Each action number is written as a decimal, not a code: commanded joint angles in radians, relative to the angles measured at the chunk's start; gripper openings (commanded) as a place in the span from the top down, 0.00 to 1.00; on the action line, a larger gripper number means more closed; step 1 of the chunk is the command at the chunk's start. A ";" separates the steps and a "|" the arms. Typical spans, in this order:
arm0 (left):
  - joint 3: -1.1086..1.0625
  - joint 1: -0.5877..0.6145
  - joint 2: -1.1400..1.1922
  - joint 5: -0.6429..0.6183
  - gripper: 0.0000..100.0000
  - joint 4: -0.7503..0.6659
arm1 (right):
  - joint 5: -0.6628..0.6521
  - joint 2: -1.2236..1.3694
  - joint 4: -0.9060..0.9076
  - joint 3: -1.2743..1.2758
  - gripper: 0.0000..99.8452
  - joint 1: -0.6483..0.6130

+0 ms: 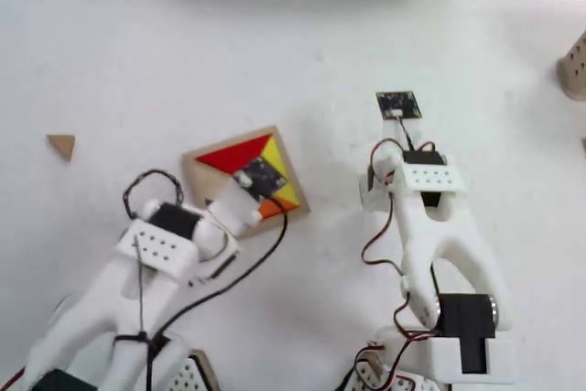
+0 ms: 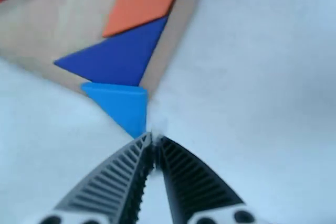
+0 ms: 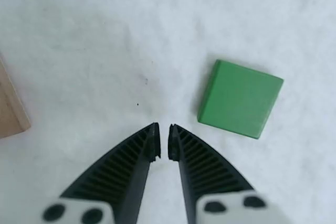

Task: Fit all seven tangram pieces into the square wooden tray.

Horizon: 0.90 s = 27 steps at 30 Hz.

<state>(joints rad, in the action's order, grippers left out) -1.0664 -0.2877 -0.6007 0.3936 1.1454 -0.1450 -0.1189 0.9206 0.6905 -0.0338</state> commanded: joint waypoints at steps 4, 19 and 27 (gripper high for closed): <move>0.094 -0.015 0.194 -0.009 0.98 -0.055 | -0.018 -0.005 -0.012 -0.041 0.96 -0.005; 0.304 0.090 0.397 -0.017 0.98 -0.169 | -0.018 -0.005 -0.008 -0.041 0.96 -0.005; 0.190 0.168 0.134 -0.017 0.98 -0.123 | -0.018 -0.005 -0.010 -0.041 0.96 -0.007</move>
<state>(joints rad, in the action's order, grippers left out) -0.8239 -0.1741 -0.2693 0.3874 1.0058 -0.1450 -0.1189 0.9206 0.6905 -0.0338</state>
